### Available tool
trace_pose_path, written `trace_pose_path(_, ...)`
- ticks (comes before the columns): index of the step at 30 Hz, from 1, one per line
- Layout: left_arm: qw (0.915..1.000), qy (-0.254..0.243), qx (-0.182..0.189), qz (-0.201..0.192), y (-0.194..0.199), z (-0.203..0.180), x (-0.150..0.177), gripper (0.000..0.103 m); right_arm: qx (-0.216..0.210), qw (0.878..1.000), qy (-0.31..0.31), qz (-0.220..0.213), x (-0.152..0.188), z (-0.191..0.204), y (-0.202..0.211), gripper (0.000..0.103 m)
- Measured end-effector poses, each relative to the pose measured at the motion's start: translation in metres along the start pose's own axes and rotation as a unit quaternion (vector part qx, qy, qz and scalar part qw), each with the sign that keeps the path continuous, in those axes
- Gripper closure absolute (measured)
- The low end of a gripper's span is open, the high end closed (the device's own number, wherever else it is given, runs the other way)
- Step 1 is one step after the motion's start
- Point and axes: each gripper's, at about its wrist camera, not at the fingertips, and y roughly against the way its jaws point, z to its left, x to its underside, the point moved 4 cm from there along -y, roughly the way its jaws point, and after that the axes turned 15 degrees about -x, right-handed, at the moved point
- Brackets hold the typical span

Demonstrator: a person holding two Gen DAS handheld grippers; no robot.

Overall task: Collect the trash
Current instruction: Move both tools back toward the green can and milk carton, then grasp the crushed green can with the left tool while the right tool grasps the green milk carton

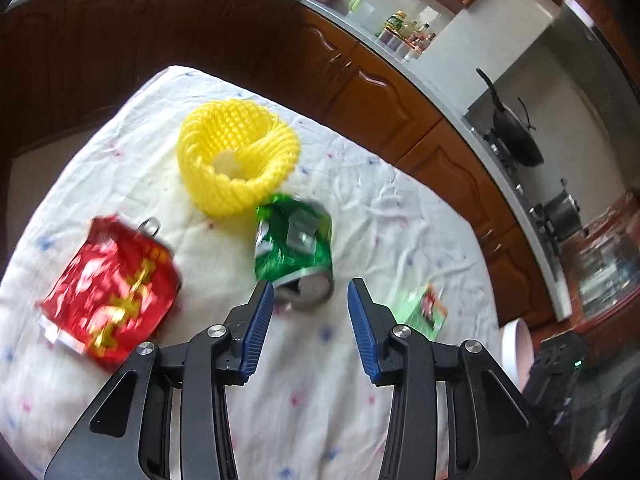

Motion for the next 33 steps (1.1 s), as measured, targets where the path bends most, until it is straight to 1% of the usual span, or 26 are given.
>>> trace_pose_path(3,0.9997,-0.007,-0.023,0.002,-0.014,-0.002,-0.012,0.064,0.011,1.0,-0.013,-0.007,-0.008,-0.005,-0.011,0.013)
trace_pose_path(6,0.9994,-0.01,-0.033,0.01,-0.028,-0.003,-0.017,0.064,0.027,0.999,-0.021,-0.001,-0.011,-0.012,-0.024,0.013)
trace_pose_path(8,0.9987,-0.017,-0.046,0.011,-0.038,-0.004,-0.02,0.064,0.033,0.999,-0.007,-0.007,-0.014,-0.011,-0.027,0.012)
trace_pose_path(11,0.9981,-0.023,-0.054,0.017,-0.049,-0.005,-0.02,0.066,0.034,0.999,0.005,-0.005,-0.017,-0.01,-0.029,0.014)
trace_pose_path(12,0.998,-0.026,-0.055,0.017,-0.052,-0.006,-0.02,0.067,0.038,0.999,0.01,-0.003,-0.018,-0.011,-0.03,0.02)
trace_pose_path(13,0.9979,-0.028,-0.055,0.019,-0.054,-0.008,-0.019,0.067,0.045,0.999,0.015,0.0,-0.019,-0.013,-0.029,0.035)
trace_pose_path(14,0.9979,-0.03,-0.052,0.022,-0.056,-0.009,-0.018,0.067,0.042,0.999,0.013,0.002,-0.019,-0.015,-0.029,0.046)
trace_pose_path(15,0.9979,-0.032,-0.052,0.023,-0.057,-0.011,-0.017,0.067,0.031,0.999,0.008,0.003,-0.02,-0.018,-0.025,0.051)
trace_pose_path(17,0.9972,-0.045,-0.055,0.023,-0.059,-0.017,-0.014,0.069,0.022,1.0,0.011,0.001,-0.022,-0.021,-0.019,0.063)
trace_pose_path(18,0.997,-0.051,-0.051,0.027,-0.059,-0.021,-0.012,0.07,0.02,1.0,0.015,0.001,-0.023,-0.021,-0.015,0.076)
trace_pose_path(19,0.9968,-0.056,-0.048,0.03,-0.06,-0.023,-0.011,0.071,0.02,1.0,0.019,0.0,-0.024,-0.021,-0.01,0.084)
trace_pose_path(22,0.996,-0.069,-0.031,0.046,-0.065,-0.034,0.0,0.072,0.023,0.999,0.023,0.002,-0.026,-0.024,0.002,0.091)
trace_pose_path(23,0.9957,-0.074,-0.031,0.047,-0.065,-0.037,0.003,0.072,0.028,0.999,0.024,0.002,-0.025,-0.027,0.006,0.092)
trace_pose_path(24,0.995,-0.083,-0.031,0.047,-0.063,-0.041,0.008,0.072,0.031,0.999,0.022,0.001,-0.026,-0.029,0.009,0.092)
trace_pose_path(26,0.9932,-0.1,-0.027,0.052,-0.06,-0.049,0.017,0.072,0.037,0.999,0.012,-0.005,-0.025,-0.035,0.018,0.088)
trace_pose_path(28,0.9921,-0.11,-0.024,0.056,-0.057,-0.052,0.023,0.072,0.029,1.0,0.006,-0.008,-0.024,-0.037,0.022,0.086)
trace_pose_path(29,0.9916,-0.114,-0.023,0.058,-0.054,-0.052,0.026,0.072,0.031,0.999,0.005,-0.009,-0.024,-0.038,0.025,0.084)
trace_pose_path(30,0.9912,-0.116,-0.022,0.06,-0.052,-0.051,0.029,0.072,0.03,0.999,0.003,-0.01,-0.024,-0.037,0.026,0.075)
trace_pose_path(31,0.9909,-0.118,-0.021,0.062,-0.049,-0.048,0.031,0.072,0.022,1.0,0.001,-0.011,-0.023,-0.036,0.026,0.057)
trace_pose_path(33,0.9902,-0.12,-0.014,0.07,-0.044,-0.042,0.04,0.067,0.012,1.0,0.006,-0.012,-0.022,-0.03,0.026,0.038)
